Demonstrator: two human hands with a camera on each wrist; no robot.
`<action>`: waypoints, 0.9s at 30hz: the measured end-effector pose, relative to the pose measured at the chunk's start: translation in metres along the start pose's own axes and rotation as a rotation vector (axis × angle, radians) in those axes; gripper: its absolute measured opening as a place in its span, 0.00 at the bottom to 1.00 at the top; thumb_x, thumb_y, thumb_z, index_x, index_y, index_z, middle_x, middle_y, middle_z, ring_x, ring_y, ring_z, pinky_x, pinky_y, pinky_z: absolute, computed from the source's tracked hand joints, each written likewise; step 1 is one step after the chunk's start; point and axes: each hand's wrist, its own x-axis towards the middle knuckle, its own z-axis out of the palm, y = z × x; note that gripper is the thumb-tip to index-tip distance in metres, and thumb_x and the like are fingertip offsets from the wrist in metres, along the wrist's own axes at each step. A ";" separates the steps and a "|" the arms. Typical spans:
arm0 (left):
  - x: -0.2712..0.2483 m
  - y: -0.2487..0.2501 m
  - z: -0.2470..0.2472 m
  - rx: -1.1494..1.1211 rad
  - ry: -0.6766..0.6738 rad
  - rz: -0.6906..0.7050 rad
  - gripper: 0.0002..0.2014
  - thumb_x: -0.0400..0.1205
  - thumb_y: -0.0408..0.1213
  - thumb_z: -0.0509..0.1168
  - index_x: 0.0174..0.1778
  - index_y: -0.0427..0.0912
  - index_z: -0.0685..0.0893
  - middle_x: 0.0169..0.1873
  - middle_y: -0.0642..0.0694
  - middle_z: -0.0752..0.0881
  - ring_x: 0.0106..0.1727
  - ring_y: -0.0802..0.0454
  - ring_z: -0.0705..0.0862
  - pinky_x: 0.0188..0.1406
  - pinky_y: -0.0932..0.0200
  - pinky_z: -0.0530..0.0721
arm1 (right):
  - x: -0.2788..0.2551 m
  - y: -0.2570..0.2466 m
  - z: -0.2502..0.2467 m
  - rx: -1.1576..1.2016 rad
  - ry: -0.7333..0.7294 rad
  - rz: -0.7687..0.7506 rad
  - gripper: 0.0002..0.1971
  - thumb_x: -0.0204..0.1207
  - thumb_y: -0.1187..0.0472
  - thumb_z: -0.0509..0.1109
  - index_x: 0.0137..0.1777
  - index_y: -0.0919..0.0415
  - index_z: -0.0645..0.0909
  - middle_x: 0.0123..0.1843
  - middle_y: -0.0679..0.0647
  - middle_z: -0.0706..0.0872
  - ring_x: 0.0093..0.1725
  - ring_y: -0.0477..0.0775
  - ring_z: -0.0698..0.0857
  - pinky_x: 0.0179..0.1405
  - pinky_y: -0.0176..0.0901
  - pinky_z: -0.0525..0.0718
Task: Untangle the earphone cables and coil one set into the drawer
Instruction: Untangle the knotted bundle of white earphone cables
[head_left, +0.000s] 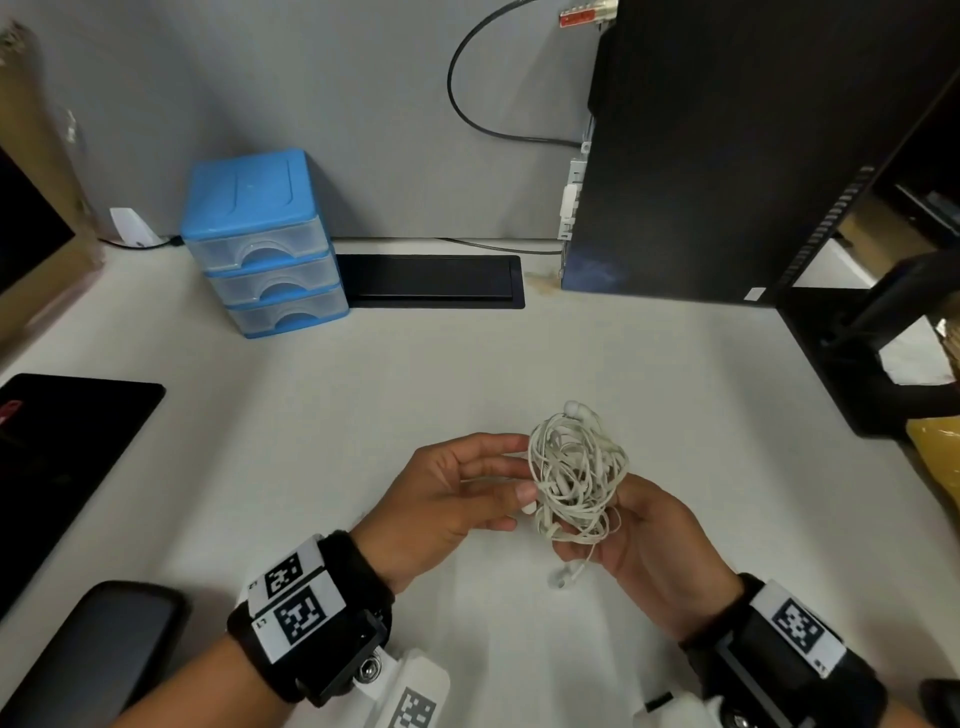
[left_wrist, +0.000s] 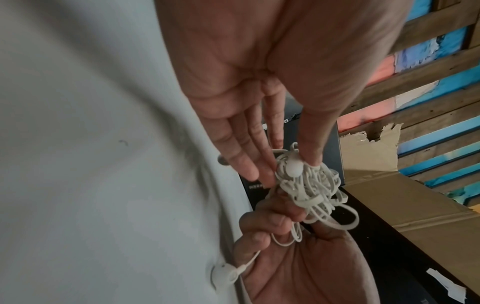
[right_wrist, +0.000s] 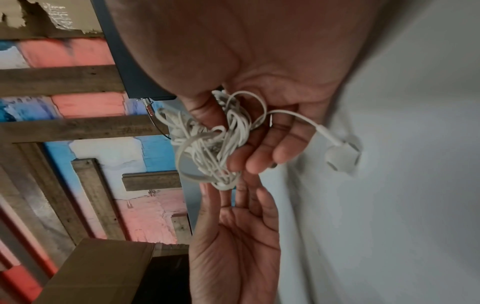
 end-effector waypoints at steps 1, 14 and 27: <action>0.000 0.000 0.000 -0.002 0.007 0.004 0.24 0.67 0.33 0.75 0.61 0.41 0.86 0.49 0.44 0.92 0.44 0.53 0.90 0.43 0.59 0.88 | 0.001 0.001 -0.001 -0.011 0.006 -0.001 0.16 0.67 0.58 0.63 0.45 0.60 0.92 0.38 0.62 0.82 0.34 0.55 0.79 0.33 0.49 0.80; -0.001 0.000 0.003 -0.003 0.094 -0.009 0.24 0.72 0.48 0.76 0.63 0.47 0.85 0.56 0.45 0.89 0.55 0.51 0.89 0.48 0.49 0.89 | 0.004 0.006 -0.005 -0.174 0.169 -0.152 0.11 0.71 0.58 0.69 0.49 0.62 0.88 0.39 0.62 0.88 0.32 0.56 0.84 0.32 0.44 0.82; -0.002 -0.002 0.005 -0.103 0.095 -0.079 0.19 0.77 0.44 0.68 0.60 0.38 0.85 0.55 0.35 0.90 0.54 0.38 0.89 0.58 0.40 0.87 | -0.012 0.013 0.008 -0.558 0.213 -0.455 0.16 0.67 0.41 0.77 0.40 0.54 0.86 0.41 0.51 0.90 0.41 0.50 0.87 0.36 0.46 0.87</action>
